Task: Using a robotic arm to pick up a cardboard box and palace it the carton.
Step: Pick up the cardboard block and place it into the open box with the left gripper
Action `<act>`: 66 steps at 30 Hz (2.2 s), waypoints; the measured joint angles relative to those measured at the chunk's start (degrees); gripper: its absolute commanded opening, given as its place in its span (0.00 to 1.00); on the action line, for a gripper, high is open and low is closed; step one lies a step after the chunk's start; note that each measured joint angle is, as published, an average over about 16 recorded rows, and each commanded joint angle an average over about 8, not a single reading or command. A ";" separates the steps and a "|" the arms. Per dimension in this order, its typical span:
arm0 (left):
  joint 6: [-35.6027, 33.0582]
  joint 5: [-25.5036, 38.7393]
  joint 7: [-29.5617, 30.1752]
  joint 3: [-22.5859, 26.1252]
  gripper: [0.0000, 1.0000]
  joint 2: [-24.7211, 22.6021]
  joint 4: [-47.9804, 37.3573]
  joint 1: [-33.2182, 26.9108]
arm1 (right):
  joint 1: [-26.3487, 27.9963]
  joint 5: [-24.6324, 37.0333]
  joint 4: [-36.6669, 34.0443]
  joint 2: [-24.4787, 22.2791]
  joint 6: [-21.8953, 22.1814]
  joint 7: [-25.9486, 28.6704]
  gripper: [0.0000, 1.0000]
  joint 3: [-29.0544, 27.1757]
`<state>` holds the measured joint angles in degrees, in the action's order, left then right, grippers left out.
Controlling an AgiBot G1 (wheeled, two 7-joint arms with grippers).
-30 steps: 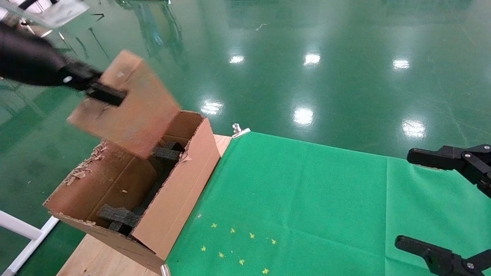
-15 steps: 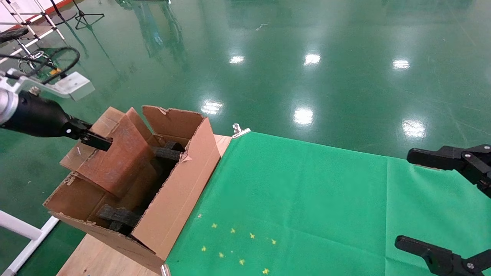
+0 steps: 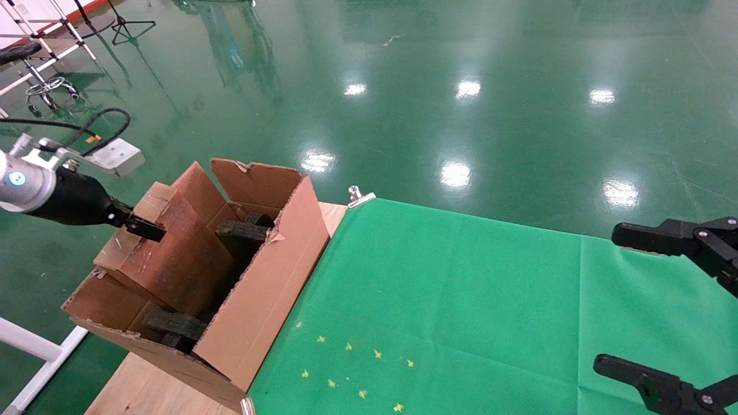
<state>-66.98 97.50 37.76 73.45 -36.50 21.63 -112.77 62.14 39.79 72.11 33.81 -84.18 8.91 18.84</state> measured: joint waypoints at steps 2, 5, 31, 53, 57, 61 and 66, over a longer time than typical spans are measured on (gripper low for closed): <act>0.90 -0.13 -0.76 -0.01 0.00 -1.06 -2.46 0.80 | 0.00 0.00 0.00 0.00 0.00 0.00 1.00 0.00; 1.93 -0.48 -1.87 -0.10 0.00 -2.56 -5.82 2.03 | 0.00 0.00 0.00 0.00 0.00 0.00 1.00 0.00; 3.04 -2.85 -5.15 -1.09 1.00 -8.30 -18.90 7.06 | -0.01 -0.02 -0.01 -0.01 0.02 -0.01 1.00 0.01; 2.21 -2.90 -5.92 -1.23 1.00 -7.78 -17.47 6.17 | -0.01 -0.02 -0.01 -0.01 0.02 -0.01 1.00 0.02; 1.34 -4.28 -7.64 -2.17 1.00 -6.90 -15.42 4.80 | -0.01 -0.02 -0.01 -0.01 0.02 -0.01 1.00 0.02; -0.43 -6.83 -9.95 -3.83 1.00 -5.12 -11.99 3.21 | -0.01 -0.03 -0.02 -0.01 0.02 -0.02 1.00 0.02; -3.02 -10.31 -12.43 -6.02 1.00 -2.43 -6.64 1.33 | -0.01 -0.03 -0.02 -0.01 0.03 -0.02 1.00 0.02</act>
<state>-70.00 87.19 25.33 67.43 -38.92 14.99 -111.44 62.13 39.76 72.09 33.80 -84.16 8.89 18.86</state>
